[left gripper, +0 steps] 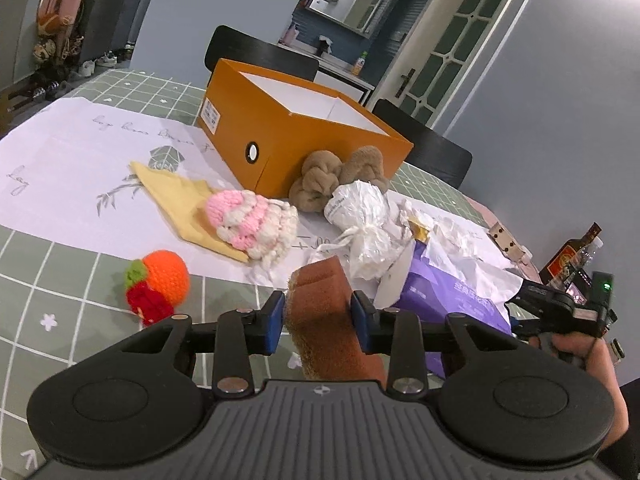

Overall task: Organize soft objects
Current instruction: 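Lift the brown sponge with the left tool while the right tool grasps the clear plastic bag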

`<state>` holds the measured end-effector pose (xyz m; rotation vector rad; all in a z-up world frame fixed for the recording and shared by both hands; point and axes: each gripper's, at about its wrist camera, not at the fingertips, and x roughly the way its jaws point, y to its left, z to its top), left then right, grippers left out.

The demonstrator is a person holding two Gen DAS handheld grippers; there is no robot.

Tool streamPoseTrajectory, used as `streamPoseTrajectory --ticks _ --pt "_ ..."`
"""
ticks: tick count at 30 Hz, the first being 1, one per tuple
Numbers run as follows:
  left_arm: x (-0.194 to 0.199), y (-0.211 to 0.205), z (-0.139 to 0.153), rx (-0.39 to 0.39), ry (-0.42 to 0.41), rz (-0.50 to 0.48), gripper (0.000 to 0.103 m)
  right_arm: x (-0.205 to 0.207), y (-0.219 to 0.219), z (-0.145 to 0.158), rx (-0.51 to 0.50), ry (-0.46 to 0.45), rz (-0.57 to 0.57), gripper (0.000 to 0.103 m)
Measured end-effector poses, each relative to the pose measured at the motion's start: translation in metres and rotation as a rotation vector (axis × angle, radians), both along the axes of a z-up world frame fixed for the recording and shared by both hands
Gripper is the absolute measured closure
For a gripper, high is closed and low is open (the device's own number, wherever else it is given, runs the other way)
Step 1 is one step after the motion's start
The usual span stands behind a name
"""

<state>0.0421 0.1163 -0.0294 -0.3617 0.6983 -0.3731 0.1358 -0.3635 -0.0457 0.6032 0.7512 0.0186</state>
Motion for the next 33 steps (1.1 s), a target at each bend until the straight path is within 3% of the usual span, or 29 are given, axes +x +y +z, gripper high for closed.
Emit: streamPoseTrajectory --ticks 3,5,7,9,15,20,25,27,29,30,33 --pt "0.0 -0.001 -0.002 -0.005 0.005 0.004 0.062 0.008 0.0 -0.007 0.02 0.017 -0.013 0.048" --pt "0.0 -0.002 -0.004 -0.016 0.015 -0.001 0.061 0.013 -0.003 -0.008 0.044 0.022 -0.017 0.061" --pt "0.0 -0.004 -0.007 -0.026 0.023 -0.011 0.056 0.014 -0.004 -0.009 0.055 0.017 -0.014 0.091" --pt "0.0 -0.008 -0.01 -0.02 0.033 -0.019 0.049 0.011 -0.005 -0.007 0.049 0.001 -0.011 0.101" --pt "0.005 -0.02 -0.026 -0.049 0.082 -0.047 0.048 -0.012 -0.016 -0.002 0.022 -0.032 -0.048 0.103" --pt "0.004 -0.028 -0.029 -0.047 0.076 -0.071 0.052 -0.042 -0.014 0.01 -0.125 -0.022 -0.061 0.103" --pt "0.007 -0.022 -0.026 -0.05 0.09 -0.088 0.053 -0.075 0.002 0.018 -0.226 0.036 0.01 0.103" --pt "0.009 -0.016 -0.027 -0.062 0.108 -0.091 0.053 -0.082 0.009 0.018 -0.263 0.082 0.046 0.095" --pt "0.011 -0.011 -0.027 -0.08 0.113 -0.078 0.053 -0.089 0.017 0.021 -0.352 0.095 0.058 0.05" --pt "0.011 -0.009 -0.027 -0.099 0.118 -0.067 0.053 -0.094 0.021 0.023 -0.418 0.089 0.049 0.023" --pt "0.012 -0.005 -0.031 -0.149 0.143 -0.043 0.043 -0.103 0.031 0.033 -0.594 0.037 0.022 0.019"
